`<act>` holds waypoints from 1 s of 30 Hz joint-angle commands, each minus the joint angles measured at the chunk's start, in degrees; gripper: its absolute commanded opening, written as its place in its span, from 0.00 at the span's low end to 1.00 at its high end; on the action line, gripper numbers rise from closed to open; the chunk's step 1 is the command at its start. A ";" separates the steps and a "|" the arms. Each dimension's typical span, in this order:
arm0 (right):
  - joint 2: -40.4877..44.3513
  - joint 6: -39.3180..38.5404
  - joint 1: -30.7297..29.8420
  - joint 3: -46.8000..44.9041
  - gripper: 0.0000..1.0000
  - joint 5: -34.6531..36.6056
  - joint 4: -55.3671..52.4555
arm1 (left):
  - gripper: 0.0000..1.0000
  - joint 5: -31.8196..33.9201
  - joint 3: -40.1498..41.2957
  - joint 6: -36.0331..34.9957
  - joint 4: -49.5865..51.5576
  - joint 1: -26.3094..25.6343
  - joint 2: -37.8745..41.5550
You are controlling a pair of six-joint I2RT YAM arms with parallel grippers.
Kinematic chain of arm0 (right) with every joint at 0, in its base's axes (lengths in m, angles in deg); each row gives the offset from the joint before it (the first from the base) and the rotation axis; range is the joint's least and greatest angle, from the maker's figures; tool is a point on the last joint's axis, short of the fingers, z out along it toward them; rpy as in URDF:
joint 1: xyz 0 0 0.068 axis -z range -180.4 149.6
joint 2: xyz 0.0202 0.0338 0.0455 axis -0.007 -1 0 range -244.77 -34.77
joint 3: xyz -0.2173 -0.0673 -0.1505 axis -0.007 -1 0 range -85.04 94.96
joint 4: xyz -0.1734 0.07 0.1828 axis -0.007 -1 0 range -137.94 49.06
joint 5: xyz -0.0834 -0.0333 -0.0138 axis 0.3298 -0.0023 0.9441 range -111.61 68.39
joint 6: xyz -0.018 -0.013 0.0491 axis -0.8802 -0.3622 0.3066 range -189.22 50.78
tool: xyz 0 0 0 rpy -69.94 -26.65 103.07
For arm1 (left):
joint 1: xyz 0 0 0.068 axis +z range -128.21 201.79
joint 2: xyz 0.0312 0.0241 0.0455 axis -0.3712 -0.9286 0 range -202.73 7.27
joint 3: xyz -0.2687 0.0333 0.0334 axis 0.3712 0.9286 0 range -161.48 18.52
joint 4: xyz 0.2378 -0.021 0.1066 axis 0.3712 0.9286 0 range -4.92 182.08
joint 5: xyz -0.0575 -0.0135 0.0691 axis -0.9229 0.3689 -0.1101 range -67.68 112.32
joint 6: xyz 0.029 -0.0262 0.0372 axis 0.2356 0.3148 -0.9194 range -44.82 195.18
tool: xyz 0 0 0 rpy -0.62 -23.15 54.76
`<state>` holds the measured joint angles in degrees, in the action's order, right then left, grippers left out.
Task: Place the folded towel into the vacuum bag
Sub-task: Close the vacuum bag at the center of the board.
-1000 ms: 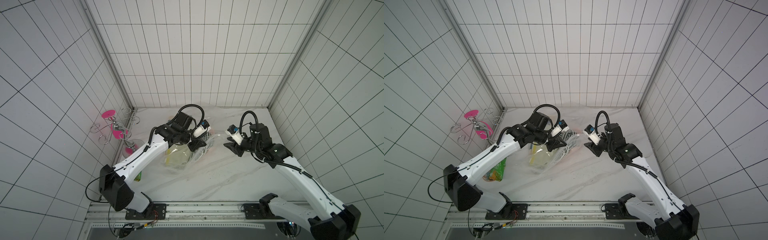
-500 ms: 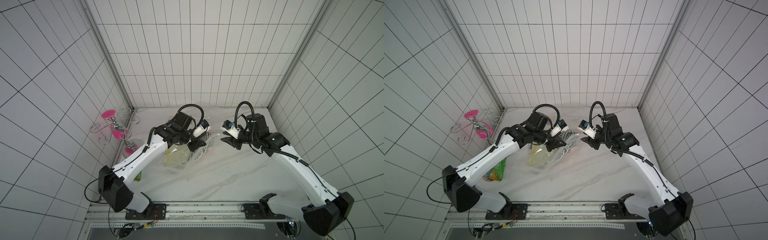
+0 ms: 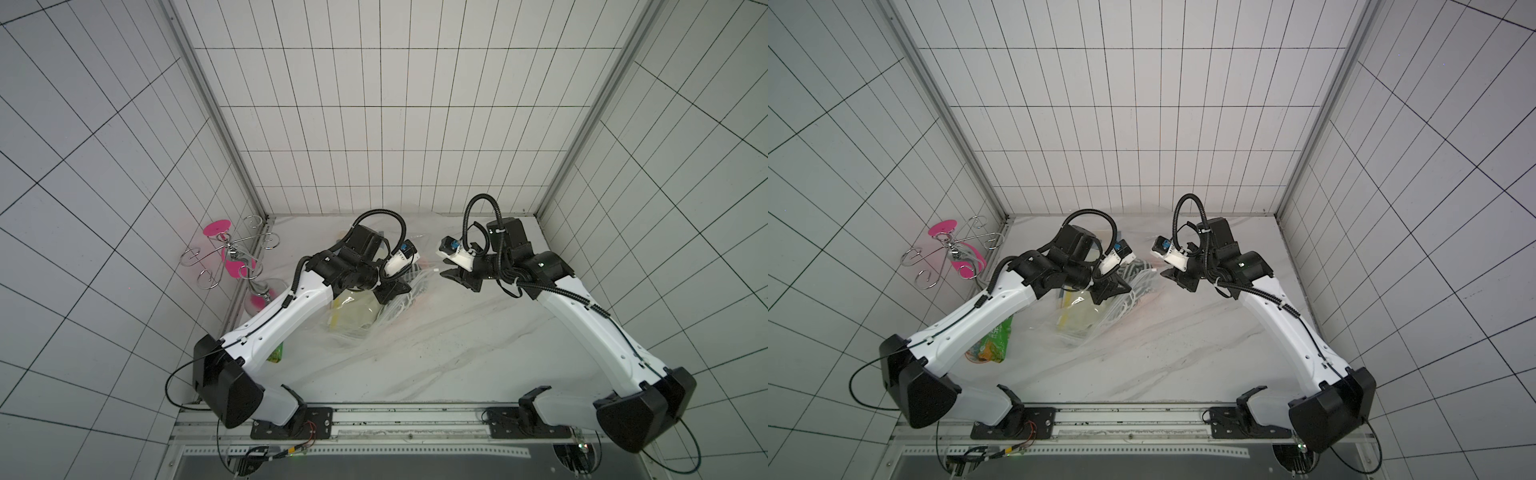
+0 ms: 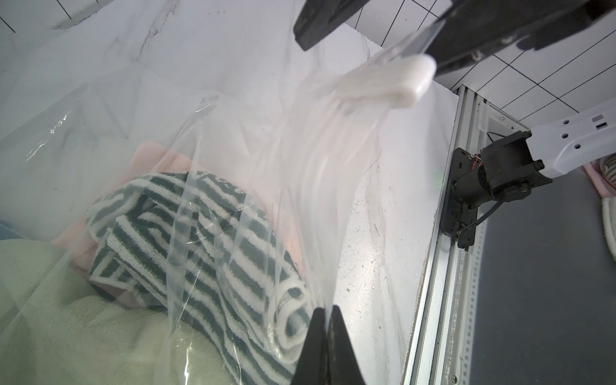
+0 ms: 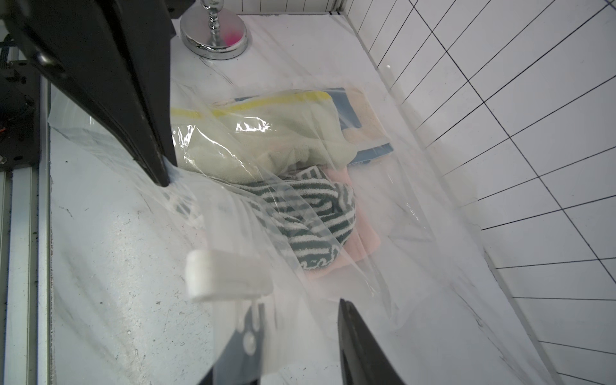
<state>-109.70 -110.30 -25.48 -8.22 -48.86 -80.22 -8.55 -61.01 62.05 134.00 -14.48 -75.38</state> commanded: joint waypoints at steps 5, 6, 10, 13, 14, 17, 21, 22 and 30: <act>1.52 -3.26 0.56 1.66 0.14 -6.01 -2.37 | 0.00 1.57 0.92 -0.19 -2.21 -0.11 2.63; 1.96 -3.14 0.56 1.69 0.10 -6.81 -2.38 | 0.00 2.03 0.90 0.10 -2.42 -0.07 2.53; 3.10 -2.13 0.47 1.61 0.00 -9.39 -2.43 | 0.00 4.78 -0.32 1.46 -2.59 0.01 2.30; 3.76 -0.43 0.23 1.15 0.00 -11.01 -2.40 | 0.08 4.18 -1.13 3.30 -2.97 -0.09 3.41; 3.83 0.29 0.08 1.07 0.00 -11.50 -2.38 | 0.15 2.89 -1.31 3.58 -2.79 -0.06 3.88; 4.10 2.67 -0.56 0.96 0.00 -11.78 -2.37 | 0.41 3.37 -1.99 4.77 -2.35 -0.84 5.81; 3.72 6.57 -1.78 1.70 0.00 -10.92 -3.70 | 0.56 10.23 -5.44 4.69 -1.69 -5.78 7.24; 3.50 7.31 -2.26 2.09 0.00 -10.38 -4.29 | 0.60 12.84 -6.19 3.87 -1.49 -7.96 6.91; 3.25 11.19 -5.24 3.02 0.00 -7.05 -6.81 | 0.62 27.11 -6.64 0.89 -6.96 -17.43 2.94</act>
<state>-107.23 -101.25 -29.83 -8.14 -55.28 -85.78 12.21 -67.61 64.59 129.89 -31.92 -71.12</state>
